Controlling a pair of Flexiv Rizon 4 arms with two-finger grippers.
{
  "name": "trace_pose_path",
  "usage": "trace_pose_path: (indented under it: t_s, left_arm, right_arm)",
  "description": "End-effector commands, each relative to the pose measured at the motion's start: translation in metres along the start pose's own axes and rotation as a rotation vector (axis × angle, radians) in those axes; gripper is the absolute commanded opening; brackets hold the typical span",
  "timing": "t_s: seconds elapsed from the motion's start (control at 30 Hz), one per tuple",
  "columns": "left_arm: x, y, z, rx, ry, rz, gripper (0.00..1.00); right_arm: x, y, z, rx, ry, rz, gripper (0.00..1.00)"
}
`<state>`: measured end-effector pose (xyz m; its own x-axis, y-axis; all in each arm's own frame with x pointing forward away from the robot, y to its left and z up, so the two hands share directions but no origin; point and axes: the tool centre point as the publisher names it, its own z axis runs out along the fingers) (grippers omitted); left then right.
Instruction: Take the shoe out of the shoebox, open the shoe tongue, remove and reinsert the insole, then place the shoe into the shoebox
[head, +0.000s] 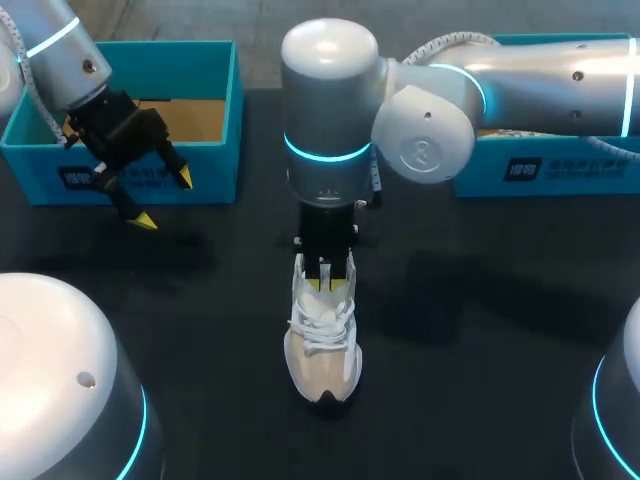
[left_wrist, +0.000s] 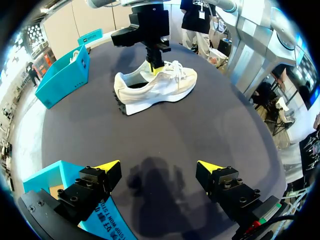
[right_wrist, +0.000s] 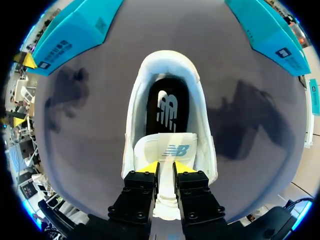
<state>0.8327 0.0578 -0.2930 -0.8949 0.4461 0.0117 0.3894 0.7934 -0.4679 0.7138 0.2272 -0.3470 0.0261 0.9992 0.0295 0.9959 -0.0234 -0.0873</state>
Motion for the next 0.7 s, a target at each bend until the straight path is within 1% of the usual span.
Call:
trace_pose_path:
  t_s: [0.03, 0.23, 0.33, 0.4, 0.47, 0.57, 0.7]
  left_arm:
    - [0.001, 0.000, 0.000, -0.002, 0.000, 0.000, 1.00]
    - [0.001, 0.000, 0.000, -0.002, 0.000, 0.000, 1.00]
    - [0.001, 0.000, 0.000, -0.002, 0.000, 0.000, 1.00]
    - [0.001, 0.000, 0.000, -0.002, 0.000, 0.000, 1.00]
    - [0.001, 0.000, 0.000, -0.002, 0.000, 0.000, 1.00]
    - [0.001, 0.000, 0.000, -0.002, 0.000, 0.000, 1.00]
    - [0.001, 0.000, 0.000, -0.002, 0.000, 0.000, 1.00]
  right_arm:
    - [0.004, -0.003, -0.007, -0.021, -0.017, 0.006, 0.16]
    - [0.008, -0.016, -0.025, -0.056, -0.046, 0.008, 0.18]
    - [0.011, -0.022, -0.026, -0.057, -0.052, 0.010, 0.20]
    - [0.012, -0.027, -0.024, -0.052, -0.053, 0.018, 0.21]
    - [0.010, -0.030, -0.018, -0.040, -0.044, 0.030, 0.21]
    - [0.008, -0.028, -0.007, -0.025, -0.029, 0.033, 0.20]
    - [0.010, -0.023, 0.001, -0.021, -0.029, 0.031, 0.21]
